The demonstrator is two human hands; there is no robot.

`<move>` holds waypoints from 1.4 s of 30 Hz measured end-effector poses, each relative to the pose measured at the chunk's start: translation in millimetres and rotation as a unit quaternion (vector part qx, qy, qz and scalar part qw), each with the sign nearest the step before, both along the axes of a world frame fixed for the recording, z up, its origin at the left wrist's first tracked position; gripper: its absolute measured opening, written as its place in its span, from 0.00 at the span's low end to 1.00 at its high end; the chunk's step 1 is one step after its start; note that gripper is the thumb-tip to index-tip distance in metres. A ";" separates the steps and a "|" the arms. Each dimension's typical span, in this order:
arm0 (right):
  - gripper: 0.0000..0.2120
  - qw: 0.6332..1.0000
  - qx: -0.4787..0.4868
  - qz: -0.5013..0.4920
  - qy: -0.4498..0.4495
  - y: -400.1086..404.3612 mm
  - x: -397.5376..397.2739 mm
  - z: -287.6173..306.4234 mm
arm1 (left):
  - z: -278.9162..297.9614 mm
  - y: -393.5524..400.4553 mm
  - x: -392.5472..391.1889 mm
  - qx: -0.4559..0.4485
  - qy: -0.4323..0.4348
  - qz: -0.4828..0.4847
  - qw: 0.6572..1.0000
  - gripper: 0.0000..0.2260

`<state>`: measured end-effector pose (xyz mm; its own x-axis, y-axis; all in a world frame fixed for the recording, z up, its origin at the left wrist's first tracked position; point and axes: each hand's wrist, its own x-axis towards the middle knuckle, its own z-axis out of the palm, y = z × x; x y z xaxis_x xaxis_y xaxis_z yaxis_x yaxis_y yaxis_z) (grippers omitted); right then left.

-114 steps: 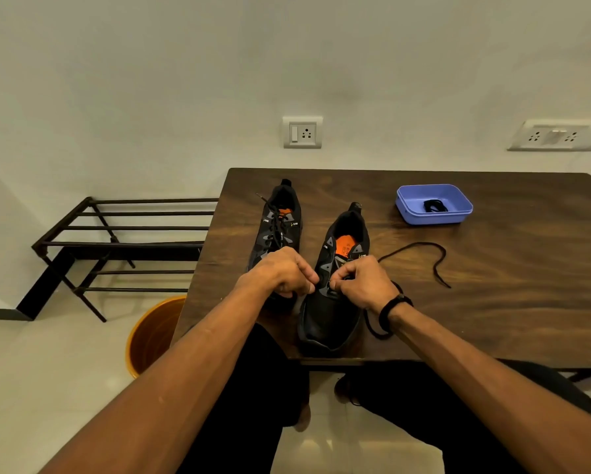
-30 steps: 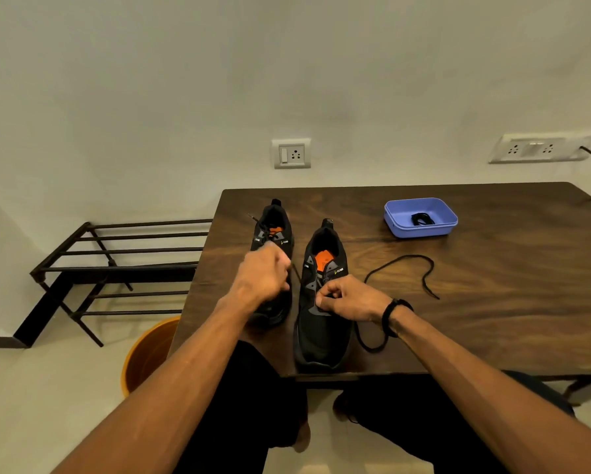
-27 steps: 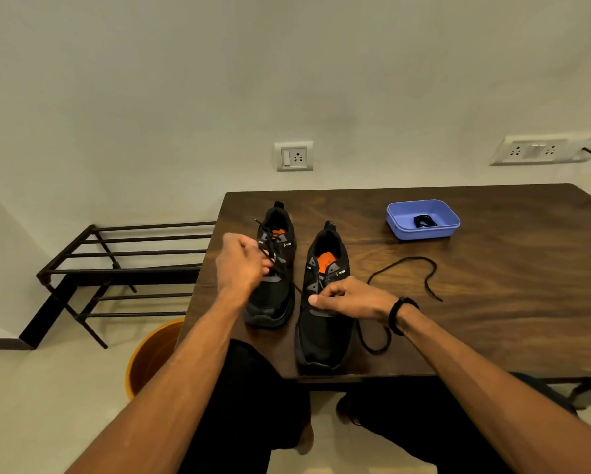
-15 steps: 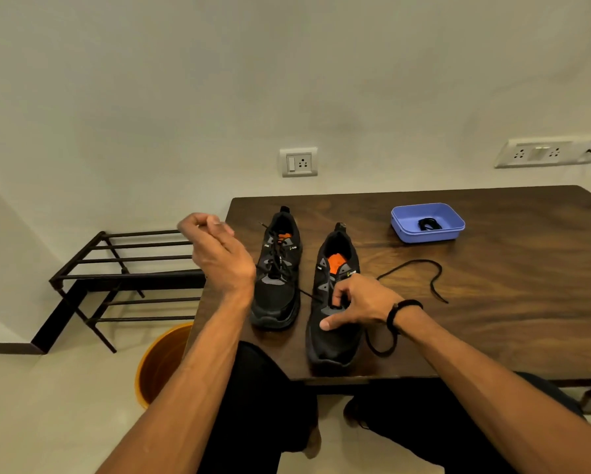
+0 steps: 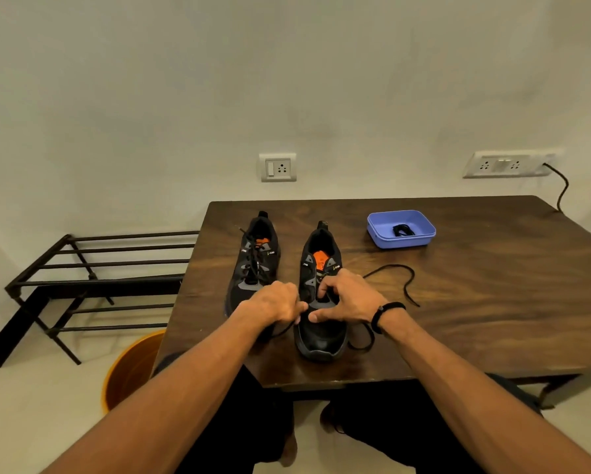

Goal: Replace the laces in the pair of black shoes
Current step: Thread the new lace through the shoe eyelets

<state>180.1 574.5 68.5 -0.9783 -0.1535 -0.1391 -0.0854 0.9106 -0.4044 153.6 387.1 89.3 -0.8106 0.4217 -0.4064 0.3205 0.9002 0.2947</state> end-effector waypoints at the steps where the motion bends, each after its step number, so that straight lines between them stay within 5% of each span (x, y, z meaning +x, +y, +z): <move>1: 0.24 1.000 0.001 0.000 0.004 -0.1 0.2 -0.5 | 2.6 1.8 -0.9 0.064 -0.003 -0.008 0.998 0.15; 4: 0.24 1.000 -0.007 -0.010 0.000 -2.3 -0.3 -0.8 | 24.7 -3.1 -1.0 0.359 -0.016 0.072 0.931 0.17; 9: 0.25 1.000 0.001 -0.018 -0.012 -4.7 0.6 2.3 | 54.7 -23.4 -0.6 0.682 0.011 0.324 0.656 0.16; 12: 0.26 1.000 0.009 -0.021 -0.019 -6.6 0.8 1.0 | 69.4 -47.2 1.3 0.813 -0.021 0.390 0.431 0.15; 14: 0.28 0.999 0.008 -0.029 -0.030 -7.7 1.1 0.3 | 72.2 -59.4 3.1 0.840 -0.033 0.399 0.366 0.14; 18: 0.42 0.996 0.005 -0.057 -0.070 -12.5 4.9 5.0 | 71.0 -59.8 11.7 0.810 0.017 0.385 0.442 0.14; 20: 0.35 0.994 0.029 -0.072 -0.071 -14.5 8.7 4.3 | 74.5 -54.3 14.8 0.788 0.052 0.389 0.475 0.14; 26: 0.25 0.993 0.033 -0.082 -0.073 -19.1 17.4 1.0 | 119.0 -67.8 3.2 0.776 0.132 0.380 0.485 0.14; 35: 0.16 0.981 -0.095 -0.169 -0.016 -26.1 35.4 -15.3 | 155.3 -65.6 -24.6 0.670 0.208 0.376 0.606 0.12; 42: 0.16 0.986 -0.046 -0.145 -0.071 -26.8 24.5 9.4 | 177.4 -69.8 -15.2 0.689 0.247 0.323 0.600 0.17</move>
